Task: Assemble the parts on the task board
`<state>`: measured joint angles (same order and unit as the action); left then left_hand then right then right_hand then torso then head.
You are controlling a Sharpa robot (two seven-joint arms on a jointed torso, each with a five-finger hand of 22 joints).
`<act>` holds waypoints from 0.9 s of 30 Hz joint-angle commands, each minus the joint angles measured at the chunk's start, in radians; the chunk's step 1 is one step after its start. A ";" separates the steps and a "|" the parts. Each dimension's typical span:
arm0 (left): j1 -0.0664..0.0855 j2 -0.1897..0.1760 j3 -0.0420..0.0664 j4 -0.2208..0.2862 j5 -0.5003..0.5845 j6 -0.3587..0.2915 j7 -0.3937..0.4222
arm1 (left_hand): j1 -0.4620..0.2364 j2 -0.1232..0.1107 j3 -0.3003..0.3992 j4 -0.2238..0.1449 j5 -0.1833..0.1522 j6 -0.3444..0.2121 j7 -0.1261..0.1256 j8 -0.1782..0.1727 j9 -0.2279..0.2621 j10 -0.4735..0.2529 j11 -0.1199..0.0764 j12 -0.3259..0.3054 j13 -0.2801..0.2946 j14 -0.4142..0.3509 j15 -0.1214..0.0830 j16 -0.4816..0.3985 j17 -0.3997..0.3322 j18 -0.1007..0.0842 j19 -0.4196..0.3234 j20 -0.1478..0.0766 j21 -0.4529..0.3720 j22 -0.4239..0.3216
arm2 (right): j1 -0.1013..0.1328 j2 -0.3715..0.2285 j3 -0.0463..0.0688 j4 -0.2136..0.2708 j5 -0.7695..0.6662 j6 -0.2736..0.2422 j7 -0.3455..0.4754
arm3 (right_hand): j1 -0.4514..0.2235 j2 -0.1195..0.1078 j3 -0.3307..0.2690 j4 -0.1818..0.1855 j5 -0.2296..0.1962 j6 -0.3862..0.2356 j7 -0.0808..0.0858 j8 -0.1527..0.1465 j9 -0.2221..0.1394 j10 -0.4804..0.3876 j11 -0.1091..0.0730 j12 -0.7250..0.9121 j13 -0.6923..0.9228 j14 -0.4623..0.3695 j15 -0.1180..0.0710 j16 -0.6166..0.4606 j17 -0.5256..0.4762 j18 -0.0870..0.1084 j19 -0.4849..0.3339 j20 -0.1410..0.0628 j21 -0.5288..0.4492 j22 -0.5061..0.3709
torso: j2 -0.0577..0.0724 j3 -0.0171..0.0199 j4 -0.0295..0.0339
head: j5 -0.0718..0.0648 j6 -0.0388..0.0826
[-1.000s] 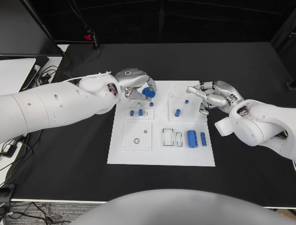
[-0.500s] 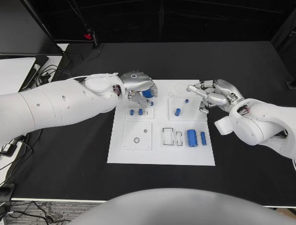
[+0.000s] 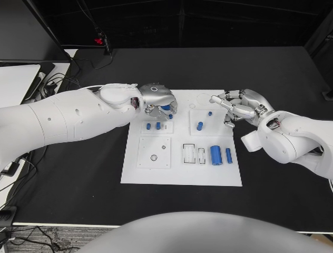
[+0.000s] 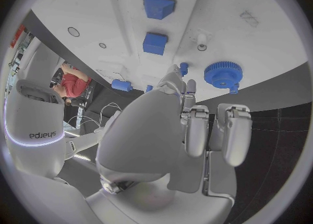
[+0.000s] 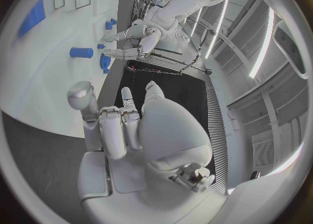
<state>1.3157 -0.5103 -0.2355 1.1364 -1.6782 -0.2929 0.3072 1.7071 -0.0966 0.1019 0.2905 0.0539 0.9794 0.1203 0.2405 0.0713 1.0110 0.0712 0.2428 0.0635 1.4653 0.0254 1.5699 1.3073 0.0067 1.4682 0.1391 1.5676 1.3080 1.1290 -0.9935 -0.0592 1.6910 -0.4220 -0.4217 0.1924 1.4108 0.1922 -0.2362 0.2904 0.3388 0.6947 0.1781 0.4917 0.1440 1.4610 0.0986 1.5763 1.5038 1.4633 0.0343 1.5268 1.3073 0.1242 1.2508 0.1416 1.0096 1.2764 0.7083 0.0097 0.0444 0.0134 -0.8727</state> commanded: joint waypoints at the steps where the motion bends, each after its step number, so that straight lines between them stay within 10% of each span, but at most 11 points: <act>1: 0.000 0.004 0.001 -0.004 -0.034 0.036 -0.008 | 0.009 0.000 0.006 0.000 -0.005 0.009 -0.002 -0.006 -0.001 0.006 0.000 -0.006 -0.002 0.106 -0.007 0.001 0.264 -0.007 0.103 -0.007 0.003 0.263 | 0.001 0.001 0.000 0.003 -0.002 -0.003 0.010 | 0.008 0.000 -0.008 0.001 0.006 -0.008 -0.001 0.004 -0.001 0.110 0.001 -0.006 0.067 0.057 0.000 0.001 0.181 0.006 -0.004 0.000 -0.003 0.001 | 0.000 -0.0006 -0.0006 | -0.001 0.000; 27: -0.016 0.038 0.001 -0.046 -0.091 0.052 -0.020 | 0.051 0.017 0.069 -0.001 -0.003 0.020 -0.002 -0.037 -0.003 0.012 -0.001 -0.049 -0.003 0.106 -0.007 0.001 0.264 -0.007 0.103 -0.012 0.003 0.263 | 0.001 0.004 0.000 0.001 -0.002 0.001 0.010 | 0.009 0.001 -0.008 0.001 0.006 -0.007 -0.001 0.005 -0.001 0.110 0.001 -0.006 0.067 0.057 0.000 0.001 0.180 0.006 -0.004 0.000 -0.003 0.002 | 0.000 -0.0006 -0.0005 | 0.001 0.000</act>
<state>1.3023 -0.4742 -0.2331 1.0917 -1.7405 -0.2562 0.2946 1.7494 -0.0810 0.1643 0.2889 0.0539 0.9974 0.1167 0.2080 0.0693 1.0183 0.0710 0.1964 0.0613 1.4689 0.0220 1.5699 1.3073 0.0067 1.4646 0.1356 1.5677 1.3076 1.1289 -0.9905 -0.0592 1.6897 -0.4220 -0.4214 0.1934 1.4107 0.1921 -0.2362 0.2904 0.3388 0.6947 0.1781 0.4917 0.1441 1.4610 0.0986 1.5741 1.5050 1.4633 0.0343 1.5268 1.3073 0.1241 1.2508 0.1416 1.0096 1.2773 0.7083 0.0090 0.0436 0.0128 -0.8728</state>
